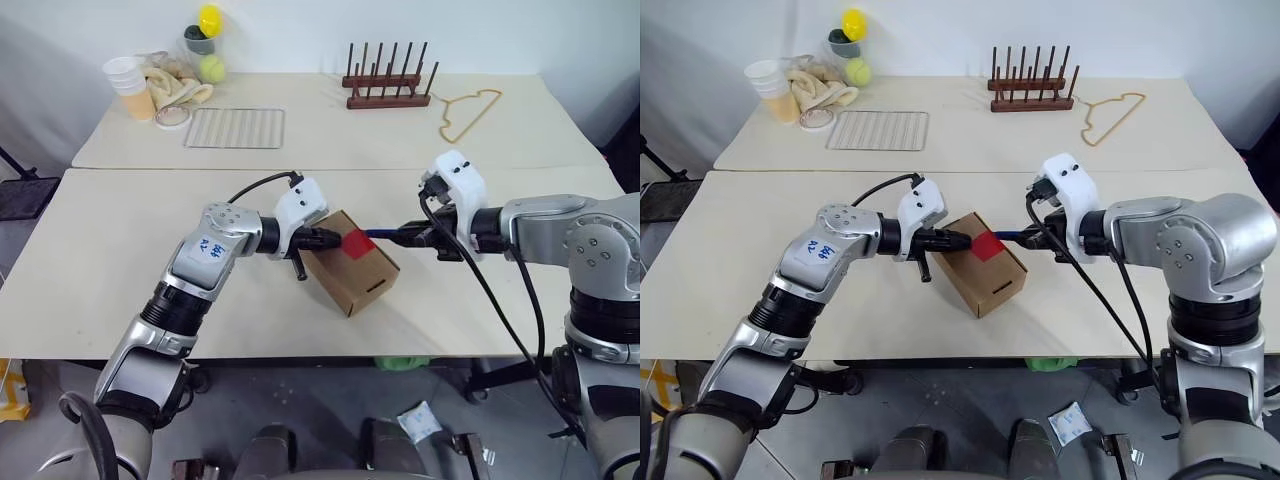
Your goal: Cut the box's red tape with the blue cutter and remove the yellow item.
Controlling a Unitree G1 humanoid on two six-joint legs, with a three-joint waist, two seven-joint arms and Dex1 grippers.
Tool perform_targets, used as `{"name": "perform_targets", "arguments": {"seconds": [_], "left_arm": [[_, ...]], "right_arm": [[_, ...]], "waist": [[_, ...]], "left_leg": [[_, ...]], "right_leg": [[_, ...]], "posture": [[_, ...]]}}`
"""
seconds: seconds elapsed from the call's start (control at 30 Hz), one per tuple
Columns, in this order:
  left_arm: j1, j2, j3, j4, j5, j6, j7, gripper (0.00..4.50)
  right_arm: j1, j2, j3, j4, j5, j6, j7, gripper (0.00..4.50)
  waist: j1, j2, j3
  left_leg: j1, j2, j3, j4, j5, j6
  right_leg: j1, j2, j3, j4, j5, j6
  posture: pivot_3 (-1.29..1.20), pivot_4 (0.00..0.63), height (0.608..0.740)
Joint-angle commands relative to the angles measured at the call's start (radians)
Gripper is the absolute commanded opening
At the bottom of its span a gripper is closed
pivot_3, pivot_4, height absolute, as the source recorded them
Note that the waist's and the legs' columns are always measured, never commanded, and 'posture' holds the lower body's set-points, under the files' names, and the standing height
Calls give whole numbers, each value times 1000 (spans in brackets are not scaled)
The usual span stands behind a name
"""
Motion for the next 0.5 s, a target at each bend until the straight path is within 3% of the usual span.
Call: {"name": "perform_targets", "arguments": {"seconds": [0.03, 0.5], "left_arm": [[44, 3, -83, 57, 54, 46, -14, 0], [59, -9, -85, 60, 63, 52, -13, 0]], "right_arm": [[-8, -12, -13, -12, 68, 6, -4, 77], [72, -169, -22, -22, 430, 6, -185, 77]], "waist": [[0, 0, 0], [2, 0, -1]], "left_leg": [[0, 0, 0, 0, 0, 0], [4, 1, -1, 0, 0, 0]], "right_leg": [[0, 0, 0, 0, 0, 0], [7, 0, -1, -3, 0, 0]], "posture": [[0, 150, 740], [0, 150, 740]]}}
